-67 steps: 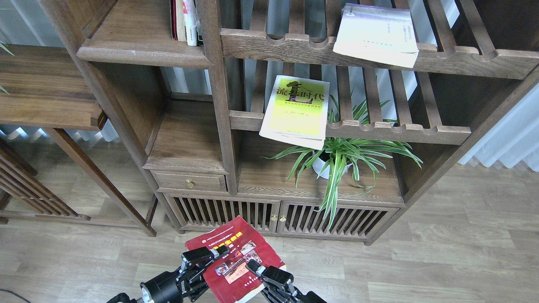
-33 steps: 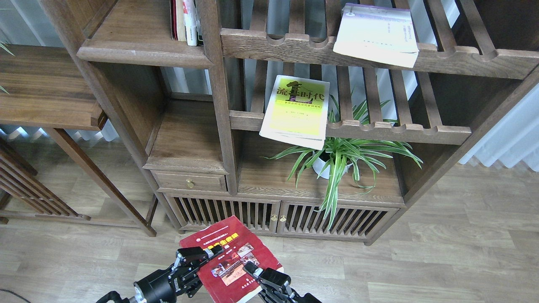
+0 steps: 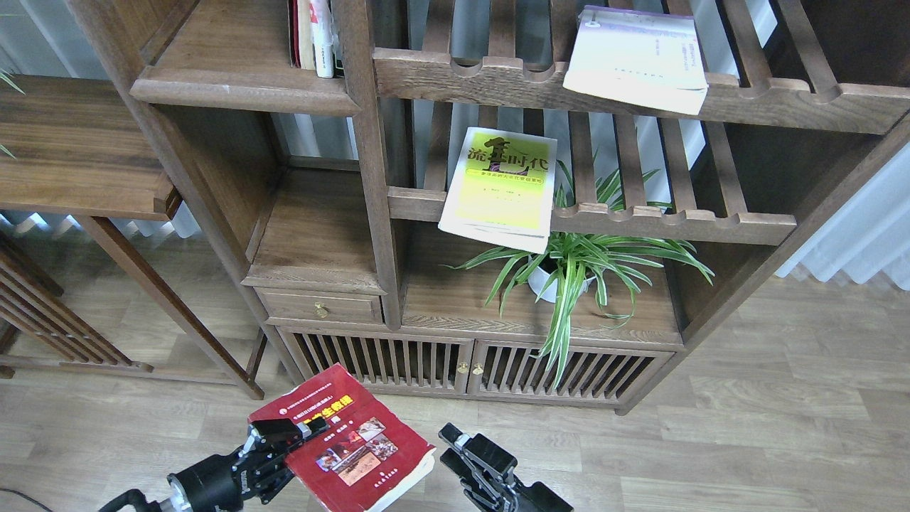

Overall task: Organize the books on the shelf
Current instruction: 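Lift the red book with the left gripper up to the top-left shelf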

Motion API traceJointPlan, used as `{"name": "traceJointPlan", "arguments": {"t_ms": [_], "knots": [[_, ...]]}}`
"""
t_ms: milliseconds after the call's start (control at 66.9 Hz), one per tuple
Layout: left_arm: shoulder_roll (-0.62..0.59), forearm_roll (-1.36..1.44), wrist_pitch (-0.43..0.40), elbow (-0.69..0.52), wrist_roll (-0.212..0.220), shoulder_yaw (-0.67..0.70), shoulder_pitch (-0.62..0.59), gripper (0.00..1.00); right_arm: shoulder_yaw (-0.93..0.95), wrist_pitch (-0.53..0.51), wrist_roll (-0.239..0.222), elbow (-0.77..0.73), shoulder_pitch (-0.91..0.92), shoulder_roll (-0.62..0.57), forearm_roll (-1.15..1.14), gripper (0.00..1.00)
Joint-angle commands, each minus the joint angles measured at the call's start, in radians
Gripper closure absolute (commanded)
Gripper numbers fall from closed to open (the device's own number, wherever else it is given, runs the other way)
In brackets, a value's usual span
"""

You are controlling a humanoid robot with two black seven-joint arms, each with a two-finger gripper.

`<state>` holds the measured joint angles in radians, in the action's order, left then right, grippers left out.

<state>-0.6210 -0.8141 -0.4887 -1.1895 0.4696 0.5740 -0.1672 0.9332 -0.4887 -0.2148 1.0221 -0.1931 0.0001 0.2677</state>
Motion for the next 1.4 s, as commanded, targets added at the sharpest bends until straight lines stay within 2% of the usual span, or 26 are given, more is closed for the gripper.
{"name": "traceJointPlan", "arguments": {"t_ms": [0, 105, 239, 433, 448, 493, 613, 792, 1001, 1151, 1390], "knots": [[-0.212, 0.003, 0.000, -0.114, 0.000, 0.065, 0.001, 0.95, 0.047, 0.000, -0.002, 0.006, 0.000, 0.000, 0.004, 0.01], [-0.374, 0.004, 0.000, -0.182, -0.002, 0.136, 0.003, 0.94, 0.044, 0.000, -0.002, 0.004, -0.006, 0.000, 0.001, 0.01], [-0.549, 0.013, 0.000, -0.193, -0.005, 0.223, -0.003, 0.94, 0.035, 0.000, -0.005, 0.004, 0.000, 0.000, -0.004, 0.01], [-0.726, 0.018, 0.000, -0.191, -0.003, 0.354, -0.014, 0.94, 0.039, 0.000, -0.005, 0.001, -0.011, 0.000, -0.002, 0.01], [-0.761, 0.018, 0.000, -0.191, -0.003, 0.415, -0.028, 0.94, 0.042, 0.000, -0.005, 0.000, -0.011, -0.002, -0.002, 0.01], [-0.786, 0.018, 0.000, -0.191, -0.003, 0.458, -0.041, 0.94, 0.045, 0.000, -0.005, -0.002, -0.011, -0.003, -0.001, 0.01], [-0.845, 0.026, 0.000, -0.188, -0.002, 0.486, -0.162, 0.94, 0.050, 0.000, -0.005, -0.002, -0.011, -0.006, 0.001, 0.01], [-0.858, 0.128, 0.000, -0.134, 0.006, 0.454, -0.385, 0.93, 0.053, 0.000, -0.005, -0.002, -0.012, -0.008, 0.002, 0.01], [-0.833, 0.325, 0.000, 0.011, 0.007, 0.334, -0.621, 0.93, 0.053, 0.000, -0.003, 0.001, -0.019, -0.008, 0.008, 0.01], [-0.692, 0.440, 0.000, 0.071, 0.009, 0.208, -0.819, 0.92, 0.052, 0.000, -0.002, 0.004, -0.028, -0.003, 0.008, 0.01], [-0.640, 0.441, 0.000, 0.110, 0.009, 0.080, -0.992, 0.92, 0.053, 0.000, -0.005, 0.000, -0.029, -0.005, 0.007, 0.01]]}}
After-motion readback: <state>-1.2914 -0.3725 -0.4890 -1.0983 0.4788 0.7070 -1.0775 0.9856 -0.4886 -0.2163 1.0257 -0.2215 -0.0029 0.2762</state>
